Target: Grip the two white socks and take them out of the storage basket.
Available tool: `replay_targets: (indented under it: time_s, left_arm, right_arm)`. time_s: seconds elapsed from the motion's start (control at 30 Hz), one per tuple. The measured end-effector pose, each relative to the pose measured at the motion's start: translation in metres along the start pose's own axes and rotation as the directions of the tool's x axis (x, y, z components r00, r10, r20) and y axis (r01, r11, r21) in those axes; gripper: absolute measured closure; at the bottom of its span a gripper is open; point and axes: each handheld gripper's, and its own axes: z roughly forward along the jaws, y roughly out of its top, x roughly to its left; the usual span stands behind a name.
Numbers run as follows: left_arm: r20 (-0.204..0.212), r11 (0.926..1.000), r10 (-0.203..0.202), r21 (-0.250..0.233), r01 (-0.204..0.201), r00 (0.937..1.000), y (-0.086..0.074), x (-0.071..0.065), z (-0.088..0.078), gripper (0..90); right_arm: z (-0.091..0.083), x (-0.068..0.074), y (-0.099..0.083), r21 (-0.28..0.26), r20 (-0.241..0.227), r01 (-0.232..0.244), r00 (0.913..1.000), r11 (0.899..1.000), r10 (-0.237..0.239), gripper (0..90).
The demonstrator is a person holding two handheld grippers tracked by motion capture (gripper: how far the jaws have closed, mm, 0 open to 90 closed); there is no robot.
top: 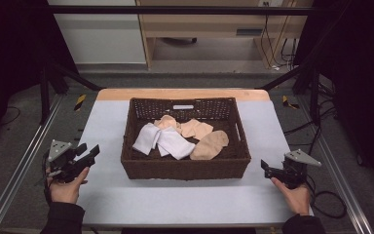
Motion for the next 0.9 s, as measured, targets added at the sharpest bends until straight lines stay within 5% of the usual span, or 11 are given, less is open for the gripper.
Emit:
replay_targets:
  time_s: [0.43, 0.9]
  left_arm:
    - [0.042, 0.9986, -0.010, -0.052, 0.012, 0.9991, 0.029, -0.009, -0.002, 47.3]
    - [0.089, 0.9974, 0.037, -0.065, -0.031, 0.9954, 0.052, -0.044, 0.013, 47.2]
  right_arm:
    - [0.000, 0.001, -0.001, 0.015, -0.008, 0.003, 1.0000, 1.000, -0.003, 5.7]
    - [0.001, 0.000, 0.000, 0.016, -0.008, 0.004, 1.0000, 1.000, -0.004, 5.8]
